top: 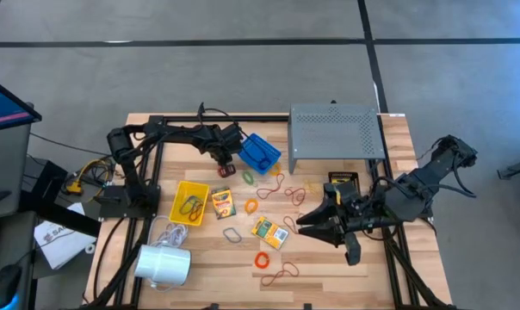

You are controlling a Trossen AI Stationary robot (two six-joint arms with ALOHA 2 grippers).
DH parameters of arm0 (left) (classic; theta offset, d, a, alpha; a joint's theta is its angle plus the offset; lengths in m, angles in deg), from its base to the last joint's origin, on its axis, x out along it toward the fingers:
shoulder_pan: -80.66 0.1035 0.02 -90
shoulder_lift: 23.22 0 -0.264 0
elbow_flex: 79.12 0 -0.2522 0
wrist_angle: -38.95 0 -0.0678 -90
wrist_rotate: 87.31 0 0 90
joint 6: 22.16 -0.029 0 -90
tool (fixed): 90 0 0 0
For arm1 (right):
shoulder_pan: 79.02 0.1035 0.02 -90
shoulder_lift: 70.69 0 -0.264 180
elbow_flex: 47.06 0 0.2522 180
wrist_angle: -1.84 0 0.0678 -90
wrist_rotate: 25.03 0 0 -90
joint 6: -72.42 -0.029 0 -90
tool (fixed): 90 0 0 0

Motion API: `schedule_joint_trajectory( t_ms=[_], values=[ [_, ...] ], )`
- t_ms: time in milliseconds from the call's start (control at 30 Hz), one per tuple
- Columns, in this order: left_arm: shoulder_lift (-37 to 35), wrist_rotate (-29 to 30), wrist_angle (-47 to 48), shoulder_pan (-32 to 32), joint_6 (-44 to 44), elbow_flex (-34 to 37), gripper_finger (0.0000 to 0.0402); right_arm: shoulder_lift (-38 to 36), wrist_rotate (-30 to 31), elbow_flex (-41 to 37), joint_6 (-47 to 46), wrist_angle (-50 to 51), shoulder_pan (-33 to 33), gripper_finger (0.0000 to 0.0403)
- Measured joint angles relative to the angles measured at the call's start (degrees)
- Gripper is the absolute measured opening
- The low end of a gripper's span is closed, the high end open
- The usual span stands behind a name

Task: Pick & Place Office Desk Supplies
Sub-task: Put the blue rubber band into the yellow bin

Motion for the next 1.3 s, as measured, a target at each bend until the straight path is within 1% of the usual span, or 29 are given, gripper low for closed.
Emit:
schedule_joint_trajectory(
  t_ms=[167,333,533,700,867,1033,1100,1200,1300],
  values=[
    [-2.22,-0.01,4.59,-0.16,2.65,0.46,0.0001,0.0,0.0,0.0,0.09,0.02,0.03,0.0111],
    [-7.98,-1.88,8.63,-0.69,3.24,0.26,0.0,0.0,0.0,0.0,0.18,0.11,0.06,0.0111],
    [-17.5,-2.22,13.95,-2.21,3.69,0.24,0.0,-0.02,-0.02,0.0,1.04,-0.1,0.53,0.0111],
    [-26.31,-4.46,18.99,-3.82,6.16,0.17,0.0,-0.02,-0.02,0.0,1.18,-0.22,0.75,0.0111],
    [-33.81,-6.52,26.38,-7.65,9.38,0.17,0.0,-0.02,-0.02,0.0,1.63,-0.22,0.71,0.0111],
    [-39.77,-14.13,35.2,-12.65,14.08,0.15,0.0,-0.02,-0.02,0.0,1.82,-0.17,0.68,0.0111],
    [-41.7,-16.24,38.15,-15.32,16.16,0.16,0.0,-0.02,-0.02,0.0,1.82,-0.15,0.68,0.0111],
    [-43.83,-17.06,40.56,-20.08,18.92,0.15,0.0,-0.02,-0.04,0.0,1.81,-0.06,0.7,0.0111],
    [-45.14,-17.25,40.82,-24.41,21.92,0.15,0.0,-0.02,-0.04,0.0,1.81,0.06,0.68,0.0111]
  ],
)
